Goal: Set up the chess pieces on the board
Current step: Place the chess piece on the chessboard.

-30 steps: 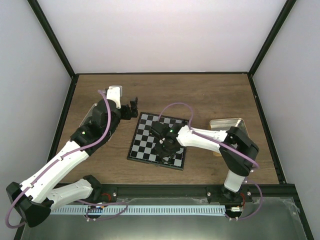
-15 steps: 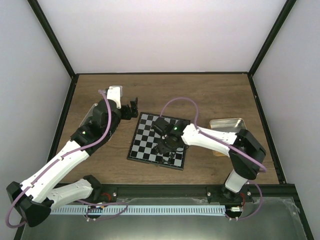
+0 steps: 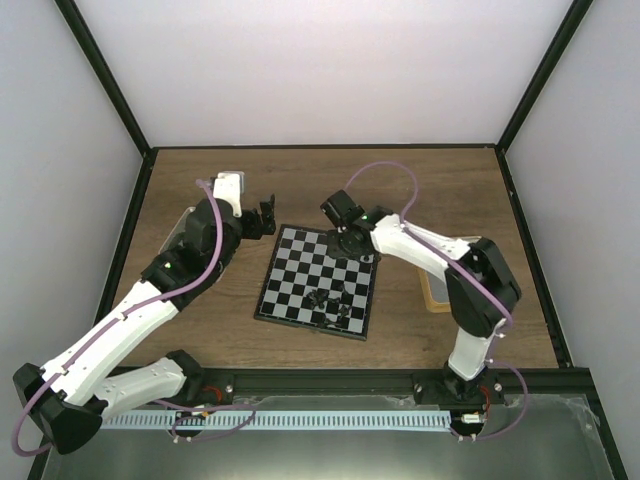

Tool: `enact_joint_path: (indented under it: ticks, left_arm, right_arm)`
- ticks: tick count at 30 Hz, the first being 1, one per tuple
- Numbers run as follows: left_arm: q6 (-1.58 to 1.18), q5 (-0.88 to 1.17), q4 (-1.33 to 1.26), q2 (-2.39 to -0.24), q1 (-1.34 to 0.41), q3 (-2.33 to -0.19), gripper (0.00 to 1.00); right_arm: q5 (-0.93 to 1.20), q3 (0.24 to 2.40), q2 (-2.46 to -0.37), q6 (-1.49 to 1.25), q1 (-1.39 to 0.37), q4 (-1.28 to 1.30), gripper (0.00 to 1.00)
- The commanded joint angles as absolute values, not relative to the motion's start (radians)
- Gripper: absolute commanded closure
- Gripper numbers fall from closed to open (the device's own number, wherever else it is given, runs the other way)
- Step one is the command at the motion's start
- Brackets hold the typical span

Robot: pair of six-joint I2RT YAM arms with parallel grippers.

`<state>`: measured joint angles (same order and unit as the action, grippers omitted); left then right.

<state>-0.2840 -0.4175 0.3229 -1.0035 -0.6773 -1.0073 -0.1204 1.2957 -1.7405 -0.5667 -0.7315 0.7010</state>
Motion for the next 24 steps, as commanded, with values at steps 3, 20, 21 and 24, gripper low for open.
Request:
enact_joint_path:
  ticks: [3, 20, 21, 24]
  left_arm:
    - [-0.281, -0.427, 0.307, -1.006, -0.672, -1.002, 0.00]
    - [-0.284, -0.421, 0.308, -1.007, -0.672, -0.998, 0.00]
    - [-0.284, -0.421, 0.308, -1.006, -0.672, -0.998, 0.00]
    - [-0.283, -0.422, 0.307, -1.006, -0.671, -0.999, 0.00]
  right_arm:
    - [-0.160, 1.412, -1.872, -0.525, -0.702, 0.696, 0.93]
    - [-0.172, 1.430, -1.944, -0.528, -0.686, 0.709, 0.88]
    - [-0.170, 1.430, -1.942, -0.527, -0.686, 0.712, 0.86]
    - [-0.173, 1.440, -1.927, -0.529, -0.686, 0.731, 0.77]
